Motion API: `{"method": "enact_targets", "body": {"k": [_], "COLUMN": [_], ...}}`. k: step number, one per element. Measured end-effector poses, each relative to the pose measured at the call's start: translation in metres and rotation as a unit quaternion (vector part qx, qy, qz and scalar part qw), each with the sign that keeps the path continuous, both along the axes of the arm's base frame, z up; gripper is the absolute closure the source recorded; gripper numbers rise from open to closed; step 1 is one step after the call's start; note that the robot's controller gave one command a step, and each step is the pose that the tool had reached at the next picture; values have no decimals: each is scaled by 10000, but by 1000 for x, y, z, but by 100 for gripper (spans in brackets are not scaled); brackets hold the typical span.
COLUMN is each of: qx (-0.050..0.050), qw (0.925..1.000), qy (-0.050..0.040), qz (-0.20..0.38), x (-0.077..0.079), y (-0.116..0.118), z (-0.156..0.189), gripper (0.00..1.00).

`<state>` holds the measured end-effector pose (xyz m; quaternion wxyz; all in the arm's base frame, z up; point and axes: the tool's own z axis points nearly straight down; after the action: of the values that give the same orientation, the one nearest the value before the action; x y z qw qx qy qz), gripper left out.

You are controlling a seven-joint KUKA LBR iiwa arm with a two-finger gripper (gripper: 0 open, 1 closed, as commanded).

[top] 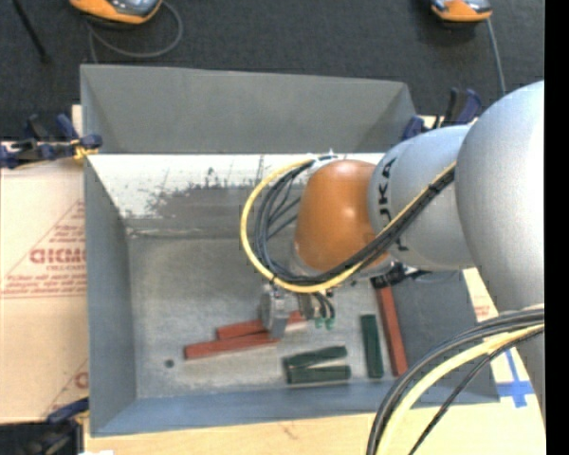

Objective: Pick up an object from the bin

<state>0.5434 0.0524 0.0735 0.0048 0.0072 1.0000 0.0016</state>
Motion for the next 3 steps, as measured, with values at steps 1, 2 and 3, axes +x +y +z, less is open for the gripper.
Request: {"method": "enact_targets", "body": {"k": [1, 2, 3], "qx": [-28, -17, -23], "qw": [9993, 9993, 9961], "qy": [-4, 30, 71], "qz": [374, 371, 885], "x": [-8, -9, -38], "y": [-31, -29, -30], "z": [110, 106, -7], "gripper": [100, 0, 0]}}
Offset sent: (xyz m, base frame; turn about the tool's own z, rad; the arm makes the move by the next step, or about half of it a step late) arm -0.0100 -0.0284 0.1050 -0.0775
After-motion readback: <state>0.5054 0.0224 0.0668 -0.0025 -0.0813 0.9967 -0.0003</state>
